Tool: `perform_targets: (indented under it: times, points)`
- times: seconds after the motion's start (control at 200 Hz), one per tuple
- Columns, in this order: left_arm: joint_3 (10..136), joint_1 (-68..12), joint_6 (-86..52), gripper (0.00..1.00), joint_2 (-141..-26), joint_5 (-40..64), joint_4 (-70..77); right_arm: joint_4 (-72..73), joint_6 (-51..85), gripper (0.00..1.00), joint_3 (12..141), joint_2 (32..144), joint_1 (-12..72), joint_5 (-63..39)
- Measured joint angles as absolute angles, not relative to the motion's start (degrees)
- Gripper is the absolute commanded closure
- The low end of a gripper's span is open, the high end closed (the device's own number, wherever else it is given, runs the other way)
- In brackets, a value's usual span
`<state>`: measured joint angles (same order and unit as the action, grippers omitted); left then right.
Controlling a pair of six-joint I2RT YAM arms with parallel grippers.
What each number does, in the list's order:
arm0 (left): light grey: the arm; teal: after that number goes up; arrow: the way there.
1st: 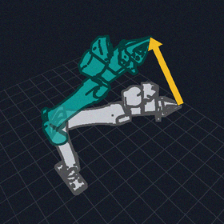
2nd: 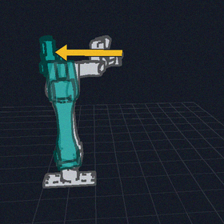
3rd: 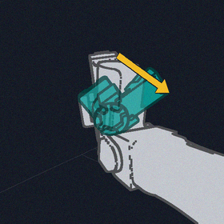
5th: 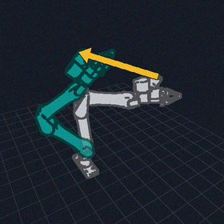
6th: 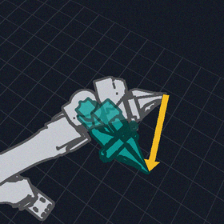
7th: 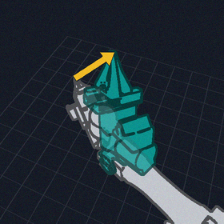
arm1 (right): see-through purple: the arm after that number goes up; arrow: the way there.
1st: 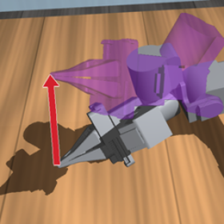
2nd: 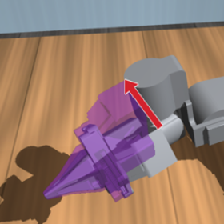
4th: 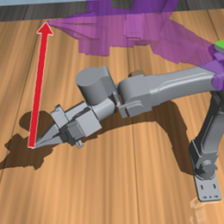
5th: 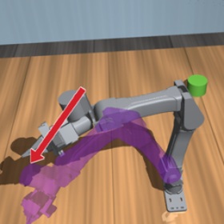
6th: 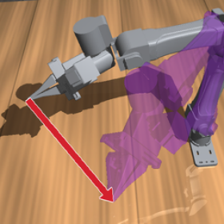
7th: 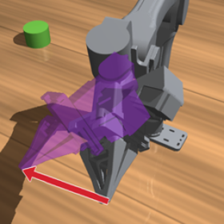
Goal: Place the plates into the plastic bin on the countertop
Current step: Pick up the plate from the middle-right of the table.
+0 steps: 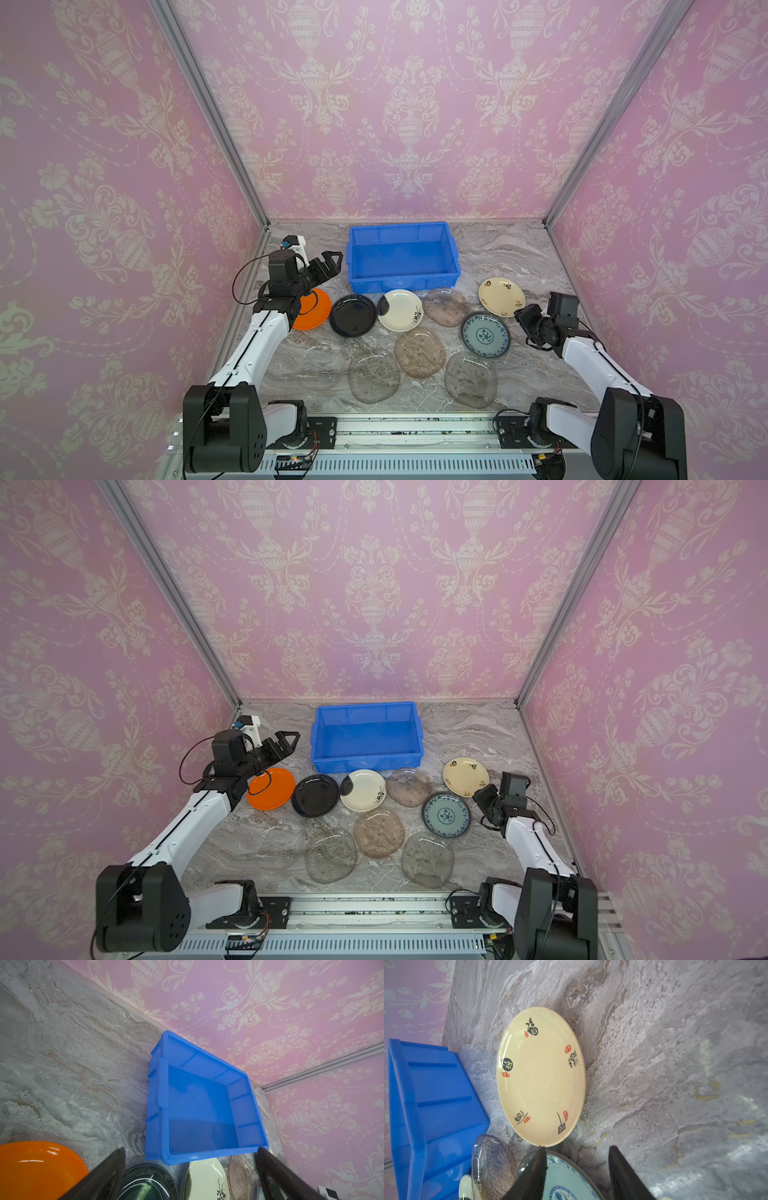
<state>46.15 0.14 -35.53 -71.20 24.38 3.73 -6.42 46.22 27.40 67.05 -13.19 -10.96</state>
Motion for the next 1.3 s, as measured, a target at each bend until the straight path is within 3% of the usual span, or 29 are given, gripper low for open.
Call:
perform_targets:
  times: [0.691,1.301]
  points:
    - [46.2,-3.6,-35.9,0.01,-77.4,24.8,9.2,13.4,52.3,0.65,26.7,82.6,-13.5,-11.3]
    - [46.2,-4.0,-35.9,0.01,-80.5,24.7,10.3,20.6,54.3,0.74,25.6,85.7,-13.5,-11.1]
